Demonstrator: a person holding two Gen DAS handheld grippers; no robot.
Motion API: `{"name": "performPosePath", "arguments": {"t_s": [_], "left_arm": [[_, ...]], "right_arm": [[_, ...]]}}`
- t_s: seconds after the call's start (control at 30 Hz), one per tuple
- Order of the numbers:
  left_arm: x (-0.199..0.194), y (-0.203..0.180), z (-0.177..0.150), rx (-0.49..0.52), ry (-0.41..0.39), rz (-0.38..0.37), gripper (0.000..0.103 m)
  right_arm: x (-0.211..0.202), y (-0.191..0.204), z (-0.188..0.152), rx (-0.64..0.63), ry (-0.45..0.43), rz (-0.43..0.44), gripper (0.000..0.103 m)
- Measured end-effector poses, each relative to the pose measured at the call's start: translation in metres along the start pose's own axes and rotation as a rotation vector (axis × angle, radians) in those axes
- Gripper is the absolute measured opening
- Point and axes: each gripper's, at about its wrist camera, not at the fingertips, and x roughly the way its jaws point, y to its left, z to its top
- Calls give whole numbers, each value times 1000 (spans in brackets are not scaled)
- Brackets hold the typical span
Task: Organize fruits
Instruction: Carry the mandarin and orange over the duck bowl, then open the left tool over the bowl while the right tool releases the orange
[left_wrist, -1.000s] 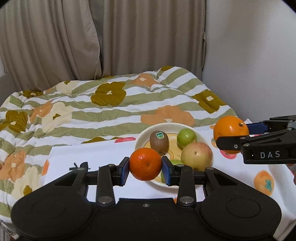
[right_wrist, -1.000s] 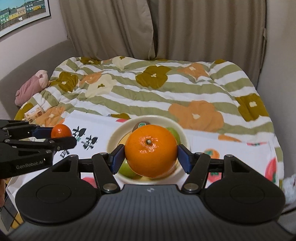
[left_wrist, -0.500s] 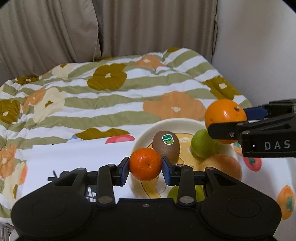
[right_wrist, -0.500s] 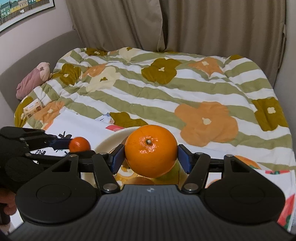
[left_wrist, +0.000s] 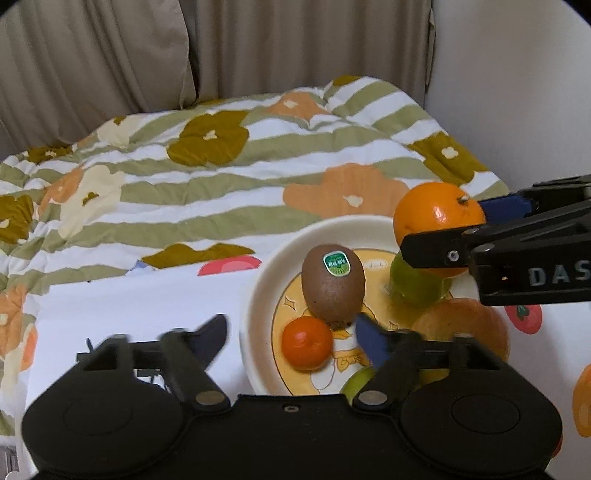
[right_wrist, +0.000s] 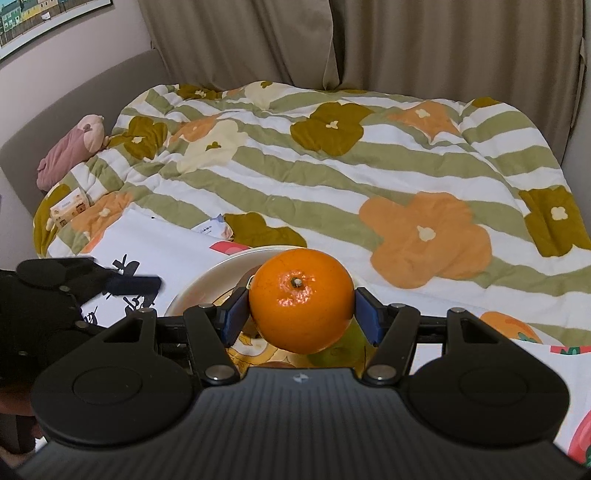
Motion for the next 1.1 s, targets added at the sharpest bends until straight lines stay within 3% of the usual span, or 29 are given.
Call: {"name": "performPosePath", "arguments": {"t_s": [0.27, 0.6, 1.0, 1.07, 1.1], "left_arm": [[-26, 12, -11, -60, -12, 36, 94], [-45, 29, -29, -130, 0, 82, 95], [-53, 33, -44, -149, 18, 113, 95], [-54, 32, -45, -144, 17, 124, 95], [-55, 31, -46, -140, 16, 138, 95]], "right_arm": [[2, 5, -1, -24, 2, 24, 77], [20, 33, -7, -106, -4, 64, 77], [30, 37, -22, -122, -10, 68, 78], [24, 37, -24, -117, -36, 64, 86], [20, 37, -24, -116, -49, 62, 97]]}}
